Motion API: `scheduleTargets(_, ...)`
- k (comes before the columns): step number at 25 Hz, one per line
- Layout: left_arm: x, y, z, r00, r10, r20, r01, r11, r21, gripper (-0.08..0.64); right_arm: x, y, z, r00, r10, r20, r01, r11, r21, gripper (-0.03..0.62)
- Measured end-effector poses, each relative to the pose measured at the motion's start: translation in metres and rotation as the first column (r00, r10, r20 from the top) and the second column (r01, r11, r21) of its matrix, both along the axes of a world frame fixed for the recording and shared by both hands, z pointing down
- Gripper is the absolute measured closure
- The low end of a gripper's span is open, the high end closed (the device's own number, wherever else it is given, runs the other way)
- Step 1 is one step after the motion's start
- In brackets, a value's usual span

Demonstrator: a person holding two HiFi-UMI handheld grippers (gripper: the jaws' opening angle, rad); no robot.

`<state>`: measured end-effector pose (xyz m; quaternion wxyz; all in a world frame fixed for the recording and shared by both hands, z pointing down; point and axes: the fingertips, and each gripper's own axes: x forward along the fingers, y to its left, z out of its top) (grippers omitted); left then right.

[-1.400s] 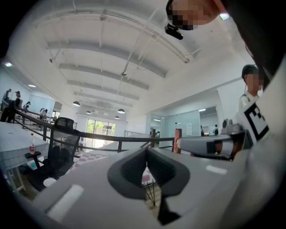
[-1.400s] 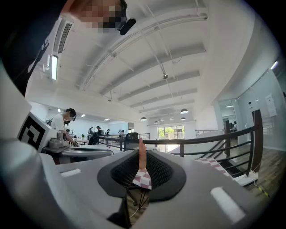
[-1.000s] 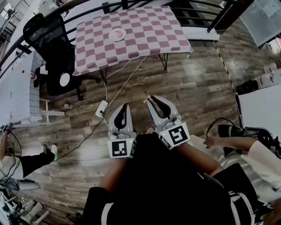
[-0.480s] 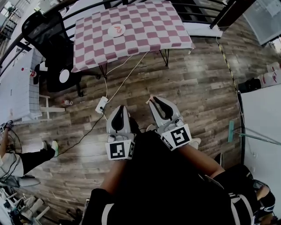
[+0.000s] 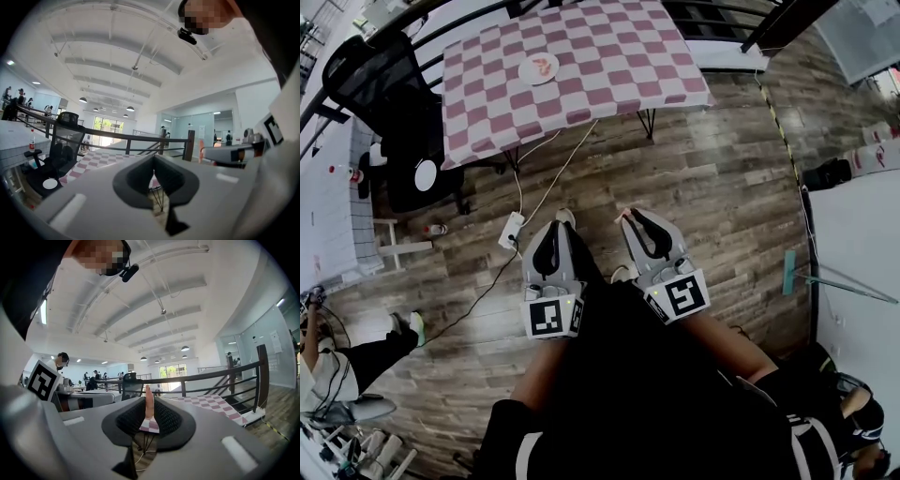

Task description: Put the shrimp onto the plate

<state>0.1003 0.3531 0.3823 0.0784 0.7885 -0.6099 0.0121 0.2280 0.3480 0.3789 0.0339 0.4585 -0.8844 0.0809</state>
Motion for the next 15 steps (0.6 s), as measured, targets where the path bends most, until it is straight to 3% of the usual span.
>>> scheduleTargets(15,-0.061,-0.142,-0.002,0.995,0.084,-0.057,-0.085,0.996,-0.016,0.551,-0.076,-0.143,-0.005,0.999,0.005,-0.053,-0.006,1.000,-0.024,0.537)
